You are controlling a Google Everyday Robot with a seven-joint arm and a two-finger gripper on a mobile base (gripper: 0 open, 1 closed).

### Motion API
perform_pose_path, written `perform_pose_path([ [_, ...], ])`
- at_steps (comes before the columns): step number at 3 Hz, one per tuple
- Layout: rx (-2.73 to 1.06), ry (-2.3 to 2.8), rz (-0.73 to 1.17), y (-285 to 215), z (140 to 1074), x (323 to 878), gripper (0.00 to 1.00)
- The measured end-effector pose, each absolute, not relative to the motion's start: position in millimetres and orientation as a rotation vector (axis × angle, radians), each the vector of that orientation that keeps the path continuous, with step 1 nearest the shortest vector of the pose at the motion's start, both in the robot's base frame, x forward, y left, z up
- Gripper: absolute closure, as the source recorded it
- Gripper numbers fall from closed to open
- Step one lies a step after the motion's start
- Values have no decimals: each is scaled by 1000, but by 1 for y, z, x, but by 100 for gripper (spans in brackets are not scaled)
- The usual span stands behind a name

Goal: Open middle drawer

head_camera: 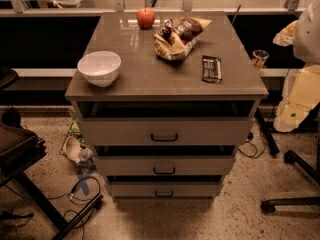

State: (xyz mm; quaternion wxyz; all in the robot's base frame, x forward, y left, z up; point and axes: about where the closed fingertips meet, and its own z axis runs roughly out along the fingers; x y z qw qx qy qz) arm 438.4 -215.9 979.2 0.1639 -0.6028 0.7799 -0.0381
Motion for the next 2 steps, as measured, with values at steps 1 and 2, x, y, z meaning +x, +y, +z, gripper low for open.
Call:
perform_pose_path([
  [1, -1719, 2223, -109, -216, 979, 438, 0],
  [2, -1694, 2224, -106, -216, 959, 434, 0],
])
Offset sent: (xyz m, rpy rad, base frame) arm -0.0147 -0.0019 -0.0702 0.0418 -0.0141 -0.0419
